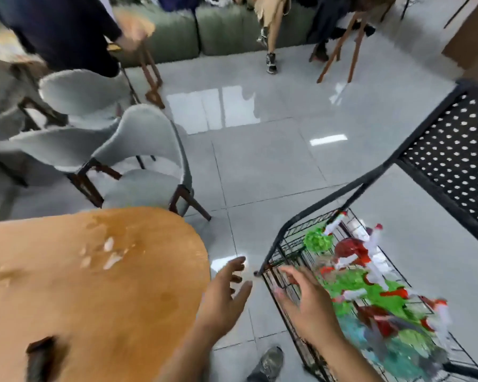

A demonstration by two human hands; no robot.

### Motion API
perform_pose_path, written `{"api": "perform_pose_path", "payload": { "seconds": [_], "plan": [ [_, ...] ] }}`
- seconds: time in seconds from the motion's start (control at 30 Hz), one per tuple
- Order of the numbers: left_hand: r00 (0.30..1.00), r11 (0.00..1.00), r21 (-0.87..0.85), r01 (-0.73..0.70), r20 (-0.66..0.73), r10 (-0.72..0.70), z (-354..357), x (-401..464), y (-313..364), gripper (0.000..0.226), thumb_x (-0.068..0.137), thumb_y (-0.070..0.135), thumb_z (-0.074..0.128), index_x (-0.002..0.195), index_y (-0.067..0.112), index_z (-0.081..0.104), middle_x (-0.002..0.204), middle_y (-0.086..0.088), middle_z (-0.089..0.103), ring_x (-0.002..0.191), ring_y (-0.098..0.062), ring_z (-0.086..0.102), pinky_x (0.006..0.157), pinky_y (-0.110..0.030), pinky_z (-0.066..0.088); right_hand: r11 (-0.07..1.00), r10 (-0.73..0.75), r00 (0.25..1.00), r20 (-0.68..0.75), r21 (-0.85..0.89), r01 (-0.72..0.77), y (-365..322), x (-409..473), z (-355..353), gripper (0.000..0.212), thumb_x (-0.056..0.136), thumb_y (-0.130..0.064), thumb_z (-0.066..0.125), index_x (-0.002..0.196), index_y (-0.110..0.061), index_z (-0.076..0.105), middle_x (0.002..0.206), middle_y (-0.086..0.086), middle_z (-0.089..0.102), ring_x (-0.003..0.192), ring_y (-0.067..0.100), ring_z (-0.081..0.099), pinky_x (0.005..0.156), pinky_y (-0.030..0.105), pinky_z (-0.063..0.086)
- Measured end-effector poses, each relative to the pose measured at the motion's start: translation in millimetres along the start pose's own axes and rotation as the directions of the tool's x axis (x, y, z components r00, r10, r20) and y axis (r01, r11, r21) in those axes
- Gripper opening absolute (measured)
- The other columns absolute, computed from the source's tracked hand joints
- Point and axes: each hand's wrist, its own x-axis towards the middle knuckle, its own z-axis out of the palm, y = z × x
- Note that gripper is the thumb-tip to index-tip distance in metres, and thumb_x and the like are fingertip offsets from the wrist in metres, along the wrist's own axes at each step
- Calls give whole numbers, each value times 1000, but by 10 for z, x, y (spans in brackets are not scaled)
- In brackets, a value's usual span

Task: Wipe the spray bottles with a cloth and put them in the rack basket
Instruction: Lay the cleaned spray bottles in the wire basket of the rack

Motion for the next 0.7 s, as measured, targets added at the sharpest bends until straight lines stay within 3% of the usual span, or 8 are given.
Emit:
{"api": "perform_pose_path", "payload": {
  "seconds": [0.07, 0.2, 0.33, 0.7],
  "plan": [
    [998, 1000, -8, 26, -66, -26, -311, -131, -222, 47, 104, 43, 64, 147, 46, 47, 132, 30, 60, 113, 7, 62, 93, -31, 58, 998, -65, 997, 45, 17, 65, -297, 114, 251, 39, 94, -44, 75, 130, -41, 62, 125, -24, 58, 114, -13, 54, 93, 7, 41],
    [973, 996, -11, 89, -214, -90, -932, -490, -676, 48, 103, 42, 66, 146, 49, 47, 134, 26, 61, 113, 5, 61, 91, -28, 56, 985, -174, 972, 157, 44, 169, -916, 223, 888, 38, 92, -41, 77, 127, -38, 64, 120, -26, 59, 110, -8, 58, 93, 21, 50],
    [939, 987, 21, 159, -313, -144, -1540, -901, -1221, 52, 104, 41, 65, 152, 45, 44, 136, 23, 56, 114, 4, 58, 92, -32, 56, 960, -274, 926, 260, 22, 278, -1611, 141, 1584, 36, 93, -45, 75, 124, -47, 58, 118, -31, 55, 109, -10, 56, 91, 14, 45],
    [816, 912, -57, 407, -427, -390, -2913, -1866, -3137, 52, 102, 34, 68, 151, 35, 50, 134, 15, 59, 117, -10, 62, 92, -37, 54, 936, -276, 811, 515, -48, 349, -2893, -333, 3867, 37, 93, -48, 72, 128, -41, 62, 122, -20, 57, 110, 0, 57, 96, 28, 49]
  ]
}}
